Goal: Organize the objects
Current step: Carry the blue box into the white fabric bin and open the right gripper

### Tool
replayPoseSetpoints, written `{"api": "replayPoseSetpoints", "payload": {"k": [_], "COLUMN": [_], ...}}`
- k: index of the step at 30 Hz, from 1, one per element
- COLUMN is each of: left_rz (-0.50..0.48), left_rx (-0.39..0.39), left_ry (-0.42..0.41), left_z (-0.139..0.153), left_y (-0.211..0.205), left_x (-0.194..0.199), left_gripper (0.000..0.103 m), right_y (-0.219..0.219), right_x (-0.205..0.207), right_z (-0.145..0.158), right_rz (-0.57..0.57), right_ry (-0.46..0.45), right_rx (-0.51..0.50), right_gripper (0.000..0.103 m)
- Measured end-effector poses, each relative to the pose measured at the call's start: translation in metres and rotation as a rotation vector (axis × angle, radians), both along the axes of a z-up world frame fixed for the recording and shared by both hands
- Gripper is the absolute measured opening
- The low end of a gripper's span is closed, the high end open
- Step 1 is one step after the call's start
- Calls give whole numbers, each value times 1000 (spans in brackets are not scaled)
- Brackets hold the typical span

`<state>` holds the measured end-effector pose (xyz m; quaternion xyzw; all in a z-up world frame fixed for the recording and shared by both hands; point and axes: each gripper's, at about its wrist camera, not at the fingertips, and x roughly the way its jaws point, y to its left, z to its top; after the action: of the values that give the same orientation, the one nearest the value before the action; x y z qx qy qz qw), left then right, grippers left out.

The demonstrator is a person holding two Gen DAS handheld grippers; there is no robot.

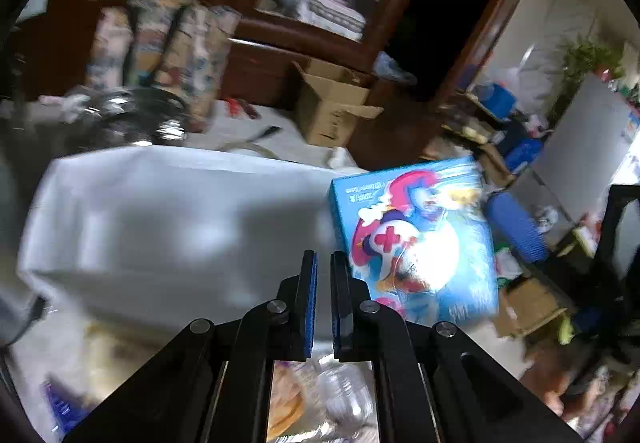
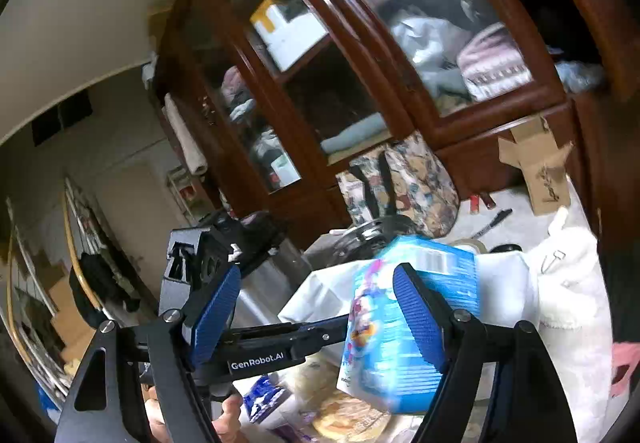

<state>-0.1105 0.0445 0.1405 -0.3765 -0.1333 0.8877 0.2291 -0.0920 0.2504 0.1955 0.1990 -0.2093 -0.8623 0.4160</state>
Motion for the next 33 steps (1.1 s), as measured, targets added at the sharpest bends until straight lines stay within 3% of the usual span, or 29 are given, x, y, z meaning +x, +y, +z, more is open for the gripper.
{"api": "replayPoseSetpoints", "payload": {"k": [3, 6, 13, 15, 16, 17, 18, 19, 20, 21, 22, 23, 25, 28, 33], "left_rz": [-33, -25, 49, 69, 92, 111, 136, 165, 195, 204, 202, 193, 178, 199, 219], "left_rx": [51, -26, -158, -174, -208, -244, -295, -352, -410, -457, -503, -513, -501, -568, -427], "left_ry": [12, 52, 126, 225, 306, 354, 407, 459, 485, 467, 400, 319, 250, 215, 100], "left_z": [-2, 2, -1, 2, 5, 6, 7, 6, 2, -2, -10, -19, -37, -63, -93], "left_y": [12, 28, 20, 16, 15, 16, 17, 19, 20, 21, 21, 18, 8, -2, -37], "left_x": [-7, -5, 15, 36, 56, 69, 85, 99, 110, 113, 114, 114, 121, 140, 147], "left_gripper": [5, 5, 16, 18, 23, 42, 74, 88, 86, 68, 24, 1, 3, 3, 6], "right_y": [2, -1, 40, 47, 49, 49, 49, 48, 46, 45, 44, 43, 40, 33, 12], "right_x": [-16, -28, -18, -9, 0, 8, 22, 29, 40, 47, 54, 58, 62, 67, 59], "right_z": [-18, -31, -29, -27, -27, -28, -30, -34, -38, -43, -51, -57, -71, -90, -124], "right_rz": [16, -9, -131, -173, -194, -207, -236, -255, -281, -297, -305, -301, -266, -249, -212], "right_ry": [-56, -73, -82, -99, -95, -85, -66, -58, -55, -60, -76, -95, -143, -185, -235], "right_rx": [-42, -15, 2, 38, 82, 120, 179, 214, 261, 292, 321, 338, 379, 469, 655], "right_gripper": [74, 68, 70, 70, 70, 70, 76, 80, 87, 88, 88, 88, 88, 88, 88]}}
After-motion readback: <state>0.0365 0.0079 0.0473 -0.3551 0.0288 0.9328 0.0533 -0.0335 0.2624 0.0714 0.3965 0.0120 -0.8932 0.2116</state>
